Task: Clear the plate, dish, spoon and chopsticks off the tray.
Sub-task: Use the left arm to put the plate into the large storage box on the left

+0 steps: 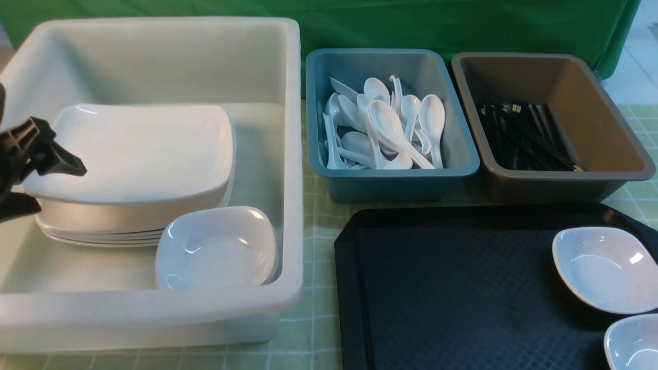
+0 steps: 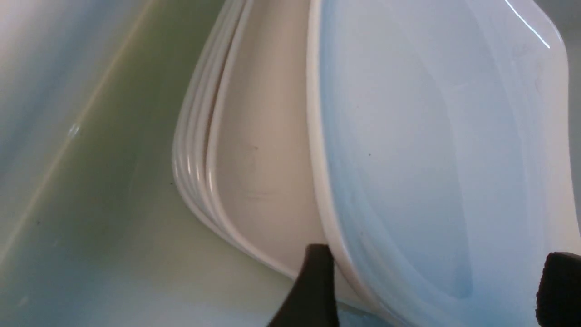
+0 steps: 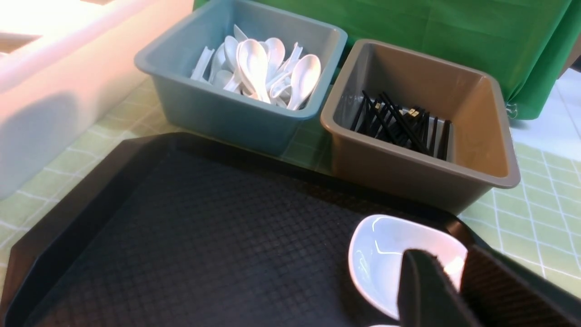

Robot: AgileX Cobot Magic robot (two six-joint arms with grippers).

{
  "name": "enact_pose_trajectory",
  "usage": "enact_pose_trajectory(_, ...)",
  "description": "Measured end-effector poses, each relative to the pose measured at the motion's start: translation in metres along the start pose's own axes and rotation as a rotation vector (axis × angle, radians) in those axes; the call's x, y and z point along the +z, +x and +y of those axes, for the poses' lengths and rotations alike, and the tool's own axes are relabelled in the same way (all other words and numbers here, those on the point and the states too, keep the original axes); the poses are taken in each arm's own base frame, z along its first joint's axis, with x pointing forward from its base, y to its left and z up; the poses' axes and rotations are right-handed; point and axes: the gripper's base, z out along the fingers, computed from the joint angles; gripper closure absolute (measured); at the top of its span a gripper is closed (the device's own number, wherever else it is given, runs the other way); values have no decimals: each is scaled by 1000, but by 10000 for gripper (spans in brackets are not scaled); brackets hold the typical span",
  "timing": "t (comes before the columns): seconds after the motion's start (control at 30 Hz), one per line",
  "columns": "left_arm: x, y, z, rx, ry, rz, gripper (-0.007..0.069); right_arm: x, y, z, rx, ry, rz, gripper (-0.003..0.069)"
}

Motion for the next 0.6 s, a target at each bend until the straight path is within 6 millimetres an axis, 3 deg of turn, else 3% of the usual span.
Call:
enact_pose_trajectory(0.2, -7, -2, -3, 39, -27, 70, 64, 0, 0, 0, 0, 0, 0, 532)
enact_pose_trajectory(0.6, -2, -1, 0, 28, -41, 89, 70, 0, 0, 0, 0, 0, 0, 532)
